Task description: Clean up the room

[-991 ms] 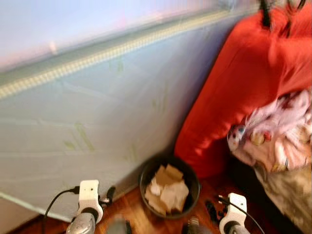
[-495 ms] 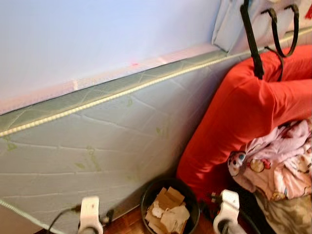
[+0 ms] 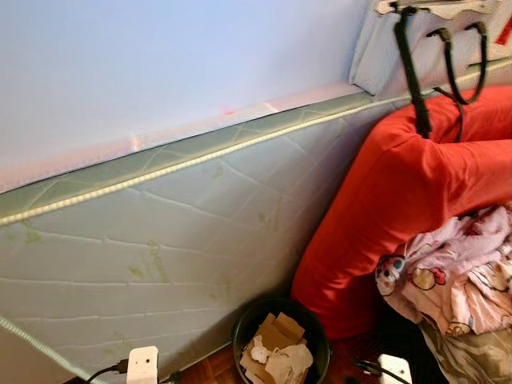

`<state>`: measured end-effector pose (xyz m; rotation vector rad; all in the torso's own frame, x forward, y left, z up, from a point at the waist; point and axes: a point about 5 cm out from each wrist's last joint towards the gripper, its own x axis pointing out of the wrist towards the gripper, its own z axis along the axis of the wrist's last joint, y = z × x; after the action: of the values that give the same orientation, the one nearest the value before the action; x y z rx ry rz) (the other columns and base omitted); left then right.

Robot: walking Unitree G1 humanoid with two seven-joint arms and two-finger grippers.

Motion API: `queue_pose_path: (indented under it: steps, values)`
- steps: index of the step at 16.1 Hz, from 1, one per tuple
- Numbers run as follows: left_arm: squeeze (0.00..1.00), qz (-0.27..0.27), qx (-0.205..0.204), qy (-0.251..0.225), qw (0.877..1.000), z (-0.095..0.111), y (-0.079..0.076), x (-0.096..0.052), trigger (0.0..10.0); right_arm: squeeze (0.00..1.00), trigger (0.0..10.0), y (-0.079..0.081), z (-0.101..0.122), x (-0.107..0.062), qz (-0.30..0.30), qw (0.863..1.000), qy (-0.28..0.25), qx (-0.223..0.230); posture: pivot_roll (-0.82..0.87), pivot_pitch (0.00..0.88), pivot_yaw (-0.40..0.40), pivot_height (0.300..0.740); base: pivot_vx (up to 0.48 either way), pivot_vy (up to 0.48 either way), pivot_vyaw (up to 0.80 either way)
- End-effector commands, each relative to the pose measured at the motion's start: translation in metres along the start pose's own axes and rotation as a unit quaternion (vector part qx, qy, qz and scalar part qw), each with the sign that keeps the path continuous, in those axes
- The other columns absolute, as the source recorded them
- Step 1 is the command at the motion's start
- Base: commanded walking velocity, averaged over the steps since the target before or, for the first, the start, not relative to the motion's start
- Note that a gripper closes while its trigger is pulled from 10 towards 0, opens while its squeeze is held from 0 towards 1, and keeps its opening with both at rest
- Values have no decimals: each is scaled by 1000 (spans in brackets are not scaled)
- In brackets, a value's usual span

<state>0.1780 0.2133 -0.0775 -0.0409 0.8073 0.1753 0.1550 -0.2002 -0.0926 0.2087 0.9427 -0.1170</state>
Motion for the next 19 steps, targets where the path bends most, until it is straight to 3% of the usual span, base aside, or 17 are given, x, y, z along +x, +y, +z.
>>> queue_pose_path:
  steps: [1,8,12,15,17,19]
  values:
    - [0,-1,9,5,1000,-1,1,0,10000,0,10000,0,-1,0,5,1000,5,-15,54,0,-37,731,0,0,0]
    - [0,-8,16,7,1000,-3,-1,0,10000,0,10000,20,-7,2,19,999,21,-35,45,0,-35,731,0,0,0]
    - [0,-4,24,18,1000,-7,-1,-1,10000,0,10000,25,-9,3,26,998,26,-41,41,0,-44,731,0,0,-709]
    - [0,-4,21,18,1000,-7,-1,-1,10000,0,10000,18,-9,2,26,998,23,-43,42,0,-42,731,0,0,-744]
    - [0,-3,21,19,1000,-6,0,-1,10000,0,10000,2,-8,-2,24,998,24,-47,49,0,-47,731,0,0,-747]
    - [0,-5,31,19,999,-6,0,-1,10000,0,10000,-1,-8,-2,23,998,25,-47,48,0,-45,731,0,-197,-747]
